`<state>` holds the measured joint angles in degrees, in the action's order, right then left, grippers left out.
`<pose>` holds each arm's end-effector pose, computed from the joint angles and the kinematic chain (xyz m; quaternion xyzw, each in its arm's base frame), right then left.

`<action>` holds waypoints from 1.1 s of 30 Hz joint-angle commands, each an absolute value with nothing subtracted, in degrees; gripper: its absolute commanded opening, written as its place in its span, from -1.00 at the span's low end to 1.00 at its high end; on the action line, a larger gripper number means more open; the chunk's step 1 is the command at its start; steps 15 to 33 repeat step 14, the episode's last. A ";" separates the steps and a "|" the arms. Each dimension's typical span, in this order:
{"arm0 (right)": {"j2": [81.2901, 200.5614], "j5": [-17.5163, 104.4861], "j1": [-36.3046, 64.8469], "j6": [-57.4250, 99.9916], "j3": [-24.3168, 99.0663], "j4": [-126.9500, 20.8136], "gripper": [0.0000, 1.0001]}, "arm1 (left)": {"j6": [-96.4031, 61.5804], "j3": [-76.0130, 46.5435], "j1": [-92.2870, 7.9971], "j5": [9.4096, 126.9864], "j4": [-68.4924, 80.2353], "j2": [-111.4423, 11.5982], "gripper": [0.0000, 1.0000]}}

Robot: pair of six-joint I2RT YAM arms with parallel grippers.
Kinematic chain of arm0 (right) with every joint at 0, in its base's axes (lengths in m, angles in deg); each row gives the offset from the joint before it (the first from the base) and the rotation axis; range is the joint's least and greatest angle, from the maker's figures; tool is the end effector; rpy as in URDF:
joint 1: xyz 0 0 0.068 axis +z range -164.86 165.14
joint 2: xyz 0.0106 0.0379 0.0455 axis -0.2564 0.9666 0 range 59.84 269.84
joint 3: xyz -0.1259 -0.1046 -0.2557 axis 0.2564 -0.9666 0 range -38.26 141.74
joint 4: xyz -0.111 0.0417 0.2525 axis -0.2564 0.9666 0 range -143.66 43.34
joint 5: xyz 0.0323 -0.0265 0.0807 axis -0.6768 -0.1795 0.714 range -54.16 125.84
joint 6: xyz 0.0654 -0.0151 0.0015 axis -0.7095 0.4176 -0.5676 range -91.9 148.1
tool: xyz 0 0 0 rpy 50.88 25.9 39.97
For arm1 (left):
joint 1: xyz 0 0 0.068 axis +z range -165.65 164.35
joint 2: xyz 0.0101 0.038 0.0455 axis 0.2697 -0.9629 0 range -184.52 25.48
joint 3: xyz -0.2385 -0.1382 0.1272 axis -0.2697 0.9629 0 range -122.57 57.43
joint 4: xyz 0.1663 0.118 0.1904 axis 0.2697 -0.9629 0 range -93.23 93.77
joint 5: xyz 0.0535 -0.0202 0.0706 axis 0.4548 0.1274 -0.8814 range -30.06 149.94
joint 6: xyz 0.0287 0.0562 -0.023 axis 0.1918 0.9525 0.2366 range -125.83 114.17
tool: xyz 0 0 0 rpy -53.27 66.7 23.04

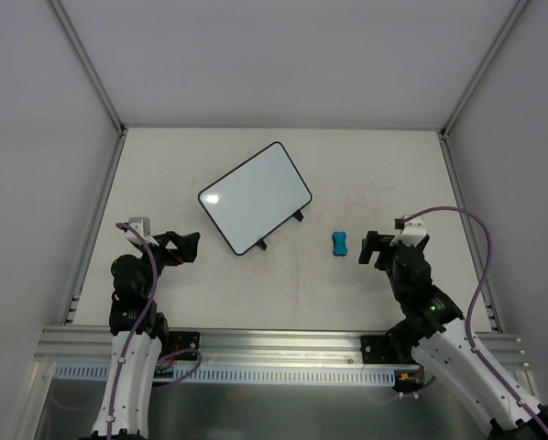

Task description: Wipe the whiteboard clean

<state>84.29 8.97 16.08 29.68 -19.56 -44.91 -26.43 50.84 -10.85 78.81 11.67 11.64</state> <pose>0.1299 0.0496 0.2387 -0.0788 0.7781 -0.0269 0.6226 0.1276 -0.0067 0.2119 -0.0387 0.7022 -0.2106 0.6790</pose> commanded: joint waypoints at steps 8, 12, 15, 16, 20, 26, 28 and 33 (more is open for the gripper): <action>86.39 7.89 16.26 31.96 -19.71 -49.27 0.98 | -25.69 50.32 -11.25 78.04 12.73 11.42 0.98; 86.48 8.42 16.26 31.88 -19.71 -49.01 0.98 | -25.78 50.23 -11.25 78.04 12.82 11.07 0.98; 86.04 8.42 16.26 31.97 -20.15 -49.44 0.98 | -25.78 50.23 -11.16 77.96 12.82 10.98 0.98; 86.04 8.42 16.26 31.97 -20.15 -49.44 0.98 | -25.78 50.23 -11.16 77.96 12.82 10.98 0.98; 86.04 8.42 16.26 31.97 -20.15 -49.44 0.98 | -25.78 50.23 -11.16 77.96 12.82 10.98 0.98; 86.04 8.42 16.26 31.97 -20.15 -49.44 0.98 | -25.78 50.23 -11.16 77.96 12.82 10.98 0.98; 86.04 8.42 16.26 31.97 -20.15 -49.44 0.98 | -25.78 50.23 -11.16 77.96 12.82 10.98 0.98; 86.04 8.42 16.26 31.97 -20.15 -49.44 0.98 | -25.78 50.23 -11.16 77.96 12.82 10.98 0.98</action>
